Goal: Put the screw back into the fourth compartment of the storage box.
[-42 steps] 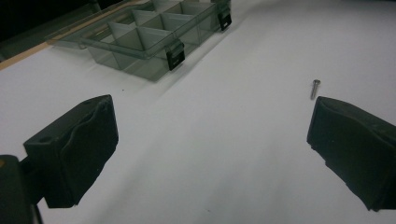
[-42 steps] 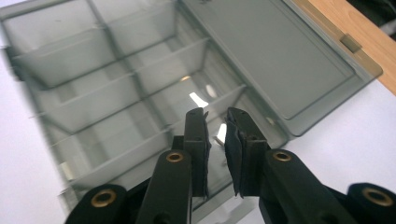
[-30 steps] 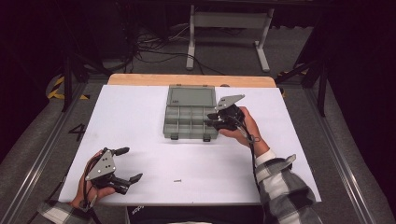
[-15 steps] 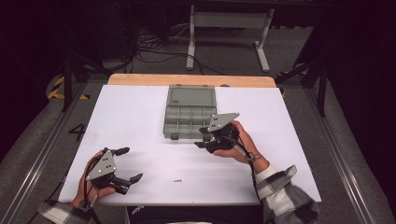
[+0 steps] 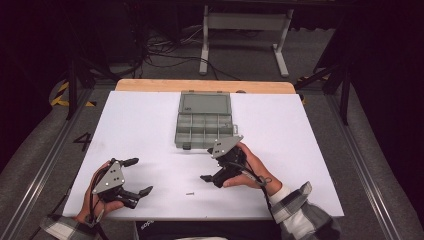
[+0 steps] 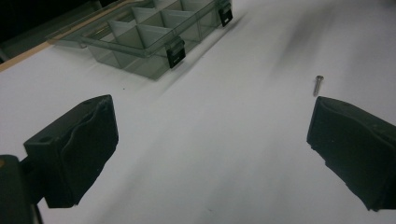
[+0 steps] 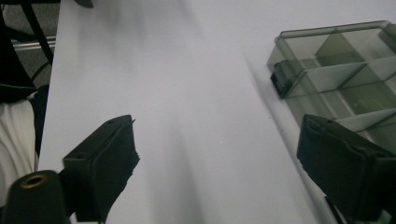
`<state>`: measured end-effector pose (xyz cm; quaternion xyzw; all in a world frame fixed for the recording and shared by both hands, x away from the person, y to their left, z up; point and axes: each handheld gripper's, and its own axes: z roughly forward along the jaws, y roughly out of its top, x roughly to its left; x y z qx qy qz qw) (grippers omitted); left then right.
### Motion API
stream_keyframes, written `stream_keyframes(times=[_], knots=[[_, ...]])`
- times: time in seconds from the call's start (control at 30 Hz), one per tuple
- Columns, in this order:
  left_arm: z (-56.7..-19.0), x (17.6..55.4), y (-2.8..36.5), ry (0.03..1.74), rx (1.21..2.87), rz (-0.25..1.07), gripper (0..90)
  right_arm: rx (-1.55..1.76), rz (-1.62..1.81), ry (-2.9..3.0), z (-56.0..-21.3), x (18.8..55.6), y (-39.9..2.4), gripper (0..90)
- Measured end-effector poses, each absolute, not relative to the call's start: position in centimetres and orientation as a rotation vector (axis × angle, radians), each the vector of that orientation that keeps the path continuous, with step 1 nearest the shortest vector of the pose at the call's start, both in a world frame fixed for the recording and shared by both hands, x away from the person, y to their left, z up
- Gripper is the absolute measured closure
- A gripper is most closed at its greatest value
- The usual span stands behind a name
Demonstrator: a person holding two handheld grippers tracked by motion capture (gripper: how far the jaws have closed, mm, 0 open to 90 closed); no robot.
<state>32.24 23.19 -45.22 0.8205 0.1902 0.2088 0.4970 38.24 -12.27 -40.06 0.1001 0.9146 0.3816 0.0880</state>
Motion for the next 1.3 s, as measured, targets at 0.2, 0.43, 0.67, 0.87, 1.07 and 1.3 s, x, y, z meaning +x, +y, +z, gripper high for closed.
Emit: stream_keyframes(times=[0.2, 0.43, 0.67, 0.87, 1.07, 1.3], knots=[[-45.2, 32.2, 23.2, 0.457, 1.997, 0.508, 2.6, 0.243, 1.070, 2.800, -41.4, 37.7, -10.7, 16.3], [-45.3, 32.3, 23.1, 0.458, 1.997, 0.499, 2.6, 0.221, 1.057, 2.843, -42.2, 37.4, -9.9, 19.8], [-45.3, 32.3, 23.1, 0.457, 1.999, 0.498, 2.6, 0.193, 1.040, 2.881, -42.9, 36.8, -8.8, 20.2], [-45.3, 32.3, 23.1, 0.459, 1.996, 0.498, 2.6, 0.155, 1.002, 2.922, -43.9, 36.4, -7.6, 32.4], [-45.3, 32.3, 23.1, 0.457, 2.000, 0.496, 2.6, 0.136, 1.001, 2.929, -44.5, 36.4, -7.0, 60.6], [-45.3, 32.3, 23.2, 0.459, 1.997, 0.498, 2.6, 0.105, 0.976, 2.950, -44.6, 36.1, -6.8, 73.0]])
